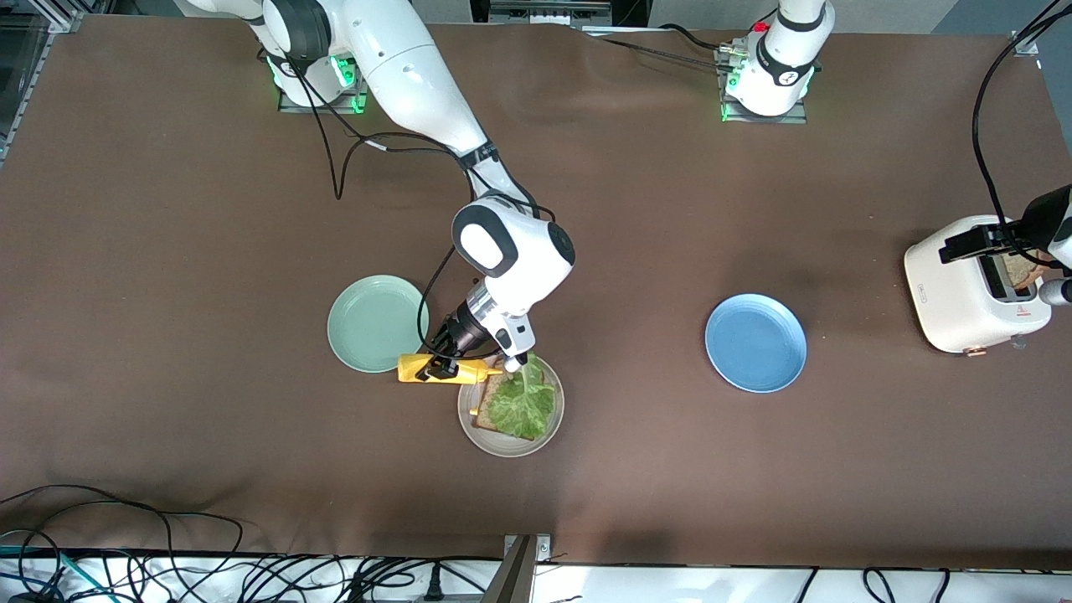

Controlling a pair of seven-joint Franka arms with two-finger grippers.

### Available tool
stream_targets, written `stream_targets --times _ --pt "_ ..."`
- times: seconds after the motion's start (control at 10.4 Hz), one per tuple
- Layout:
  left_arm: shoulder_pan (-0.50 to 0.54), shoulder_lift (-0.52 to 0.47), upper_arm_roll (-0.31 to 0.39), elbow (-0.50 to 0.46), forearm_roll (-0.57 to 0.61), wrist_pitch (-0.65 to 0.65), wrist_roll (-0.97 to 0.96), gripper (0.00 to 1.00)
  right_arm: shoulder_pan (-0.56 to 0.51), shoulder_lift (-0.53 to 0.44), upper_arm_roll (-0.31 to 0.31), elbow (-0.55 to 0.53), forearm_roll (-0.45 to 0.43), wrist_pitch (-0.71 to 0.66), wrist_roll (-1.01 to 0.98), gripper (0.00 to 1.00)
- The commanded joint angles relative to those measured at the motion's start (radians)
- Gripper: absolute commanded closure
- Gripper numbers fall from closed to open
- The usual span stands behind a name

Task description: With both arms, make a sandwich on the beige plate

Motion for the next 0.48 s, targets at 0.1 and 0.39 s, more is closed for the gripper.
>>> stream_targets --times 0.1,0.39 --pt "0.002 0.003 0.001 0.013 -0.022 -0.014 0.001 0.00 -0.030 0.021 0.000 0.041 -0.016 0.010 0.010 1.00" --pt "0.002 0.003 0.001 0.013 -0.022 -0.014 0.001 0.00 -0.170 0.009 0.150 0.038 -0.016 0.070 0.009 1.00"
